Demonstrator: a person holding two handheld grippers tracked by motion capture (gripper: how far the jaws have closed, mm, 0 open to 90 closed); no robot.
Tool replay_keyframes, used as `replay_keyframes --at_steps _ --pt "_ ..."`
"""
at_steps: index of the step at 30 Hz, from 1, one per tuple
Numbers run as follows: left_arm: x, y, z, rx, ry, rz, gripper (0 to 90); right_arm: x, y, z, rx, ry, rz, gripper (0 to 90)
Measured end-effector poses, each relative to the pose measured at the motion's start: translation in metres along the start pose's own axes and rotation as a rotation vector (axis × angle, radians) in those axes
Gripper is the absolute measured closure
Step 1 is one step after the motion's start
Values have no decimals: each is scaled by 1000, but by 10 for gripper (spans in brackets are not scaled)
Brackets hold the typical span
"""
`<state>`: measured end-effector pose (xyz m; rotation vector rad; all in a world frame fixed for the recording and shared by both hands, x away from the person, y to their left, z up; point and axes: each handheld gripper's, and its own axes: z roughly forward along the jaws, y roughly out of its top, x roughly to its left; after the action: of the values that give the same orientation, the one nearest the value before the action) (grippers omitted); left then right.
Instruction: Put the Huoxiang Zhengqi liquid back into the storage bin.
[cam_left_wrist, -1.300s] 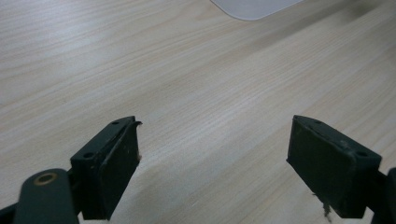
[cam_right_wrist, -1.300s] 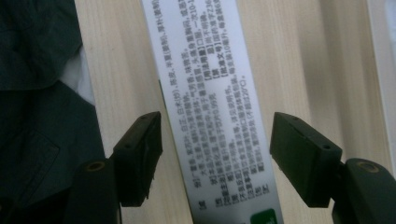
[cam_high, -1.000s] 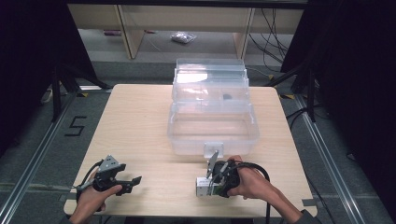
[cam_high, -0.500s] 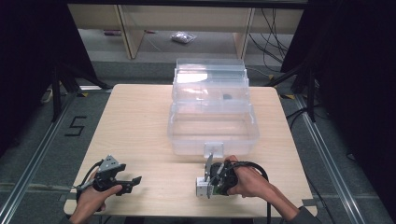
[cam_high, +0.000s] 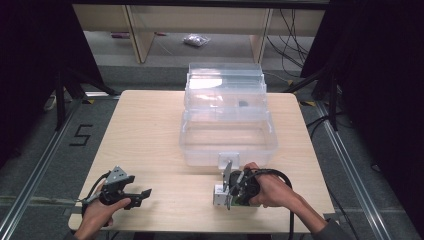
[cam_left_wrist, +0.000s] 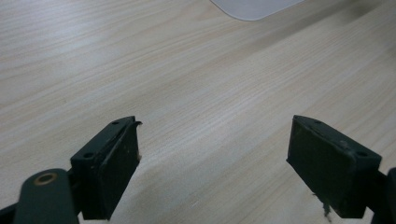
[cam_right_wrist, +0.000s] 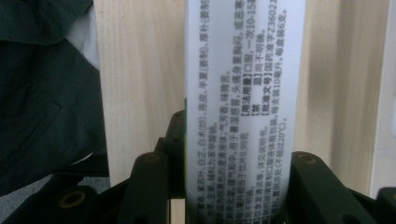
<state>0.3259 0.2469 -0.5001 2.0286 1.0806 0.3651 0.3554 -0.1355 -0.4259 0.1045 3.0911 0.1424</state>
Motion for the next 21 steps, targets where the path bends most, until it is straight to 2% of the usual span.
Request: replay_keyframes --at_steps 7,8,9,12,13,15,16,19,20,21 --pt "0 0 0 -2 0 0 160 -5 -4 -11 -8 10 16 646" --pt "0 0 0 -2 0 -1 160 -7 -4 -12 -9 10 -19 647" --pt "0 0 0 -2 0 -1 160 -6 -5 -13 -3 14 23 647" --pt "0 0 0 -2 1 -1 160 -10 -6 -17 -16 12 1 646" --pt "0 0 0 -1 0 0 160 -8 -7 -20 -7 11 35 646" --pt "0 0 0 -1 0 1 160 -11 -7 -22 -17 9 24 646" --pt "0 0 0 -1 1 -1 160 -13 -8 -23 -28 9 1 646" --pt "0 0 0 -1 2 0 160 -16 -10 -30 -27 6 20 647" --pt "0 0 1 -12 10 -12 160 -16 -10 -34 -21 9 36 647" --pt "0 0 0 2 1 3 160 -19 -11 -35 -28 13 19 647"
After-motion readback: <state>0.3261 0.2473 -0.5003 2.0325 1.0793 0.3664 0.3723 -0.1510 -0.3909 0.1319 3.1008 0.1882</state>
